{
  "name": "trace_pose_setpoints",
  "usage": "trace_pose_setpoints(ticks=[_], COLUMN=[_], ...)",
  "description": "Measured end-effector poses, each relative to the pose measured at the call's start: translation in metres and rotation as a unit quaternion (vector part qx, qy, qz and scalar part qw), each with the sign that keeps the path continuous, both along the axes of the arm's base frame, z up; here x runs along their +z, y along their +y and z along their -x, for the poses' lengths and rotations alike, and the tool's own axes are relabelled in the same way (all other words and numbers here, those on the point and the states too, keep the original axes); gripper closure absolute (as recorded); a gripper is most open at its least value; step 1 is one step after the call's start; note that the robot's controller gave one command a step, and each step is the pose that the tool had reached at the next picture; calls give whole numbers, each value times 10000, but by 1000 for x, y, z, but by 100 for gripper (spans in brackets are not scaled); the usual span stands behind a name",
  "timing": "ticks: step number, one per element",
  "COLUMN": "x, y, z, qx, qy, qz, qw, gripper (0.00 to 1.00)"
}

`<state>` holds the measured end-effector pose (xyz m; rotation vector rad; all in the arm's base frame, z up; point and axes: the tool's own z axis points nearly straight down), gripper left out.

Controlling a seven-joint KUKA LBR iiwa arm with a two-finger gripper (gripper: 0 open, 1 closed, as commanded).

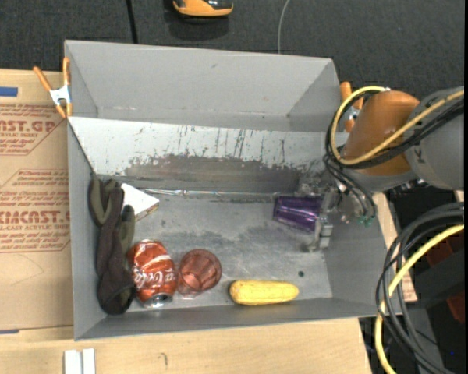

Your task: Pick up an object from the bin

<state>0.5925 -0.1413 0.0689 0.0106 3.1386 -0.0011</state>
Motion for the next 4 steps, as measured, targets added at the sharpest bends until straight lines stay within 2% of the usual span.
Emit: trace_pose_setpoints(ticks=[1,3,4], x=[1,5,22], y=[15,16,16], z=[-2,0,0], qx=[-775,-773,-771], qy=[8,32,43], qz=[-8,-11,-14], qw=[9970,9970,9970], gripper=[100,100,100])
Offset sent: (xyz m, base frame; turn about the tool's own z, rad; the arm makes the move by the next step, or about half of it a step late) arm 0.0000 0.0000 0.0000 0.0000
